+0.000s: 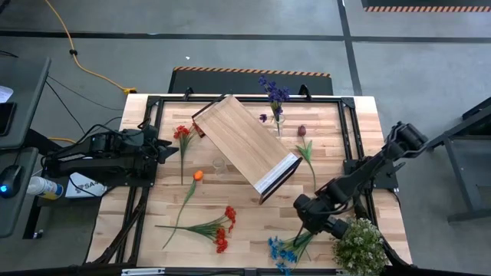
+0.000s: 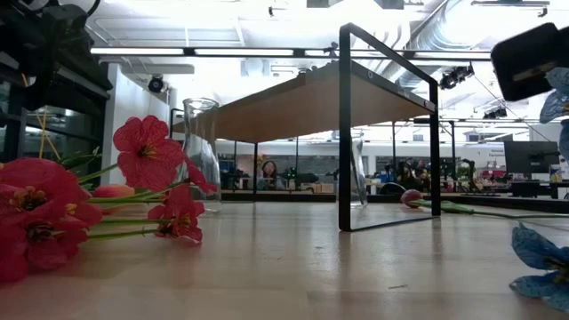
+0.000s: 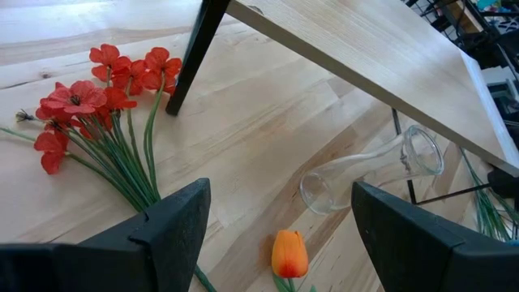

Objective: Pick and place flowers into a vace then onto a shelf
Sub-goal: Put the blue flowers into the top transparent vase

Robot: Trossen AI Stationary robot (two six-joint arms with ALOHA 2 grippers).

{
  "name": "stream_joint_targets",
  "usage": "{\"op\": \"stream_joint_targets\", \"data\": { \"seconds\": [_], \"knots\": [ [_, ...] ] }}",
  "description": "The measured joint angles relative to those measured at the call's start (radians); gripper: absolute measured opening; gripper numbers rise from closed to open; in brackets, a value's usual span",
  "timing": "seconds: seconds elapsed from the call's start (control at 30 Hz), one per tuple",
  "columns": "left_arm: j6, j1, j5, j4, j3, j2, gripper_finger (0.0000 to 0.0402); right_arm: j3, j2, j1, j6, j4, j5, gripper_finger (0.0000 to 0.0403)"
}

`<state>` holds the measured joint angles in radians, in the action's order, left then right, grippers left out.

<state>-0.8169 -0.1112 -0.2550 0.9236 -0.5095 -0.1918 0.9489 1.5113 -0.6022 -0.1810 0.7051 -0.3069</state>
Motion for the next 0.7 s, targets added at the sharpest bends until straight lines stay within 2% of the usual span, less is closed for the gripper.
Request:
{"op": "stream_joint_targets", "data": {
  "seconds": [0.37, 0.7],
  "knots": [
    [0.000, 0.000, -0.005, 0.000, 0.000, 0.000, 0.0333, 0.000, 0.005, 0.000, 0.087, -0.022, -0.178, 0.0208],
    [0.000, 0.000, -0.003, 0.000, 0.000, 0.000, 0.0333, 0.000, 0.005, 0.008, 0.086, -0.022, -0.165, 0.0208]
  ]
}}
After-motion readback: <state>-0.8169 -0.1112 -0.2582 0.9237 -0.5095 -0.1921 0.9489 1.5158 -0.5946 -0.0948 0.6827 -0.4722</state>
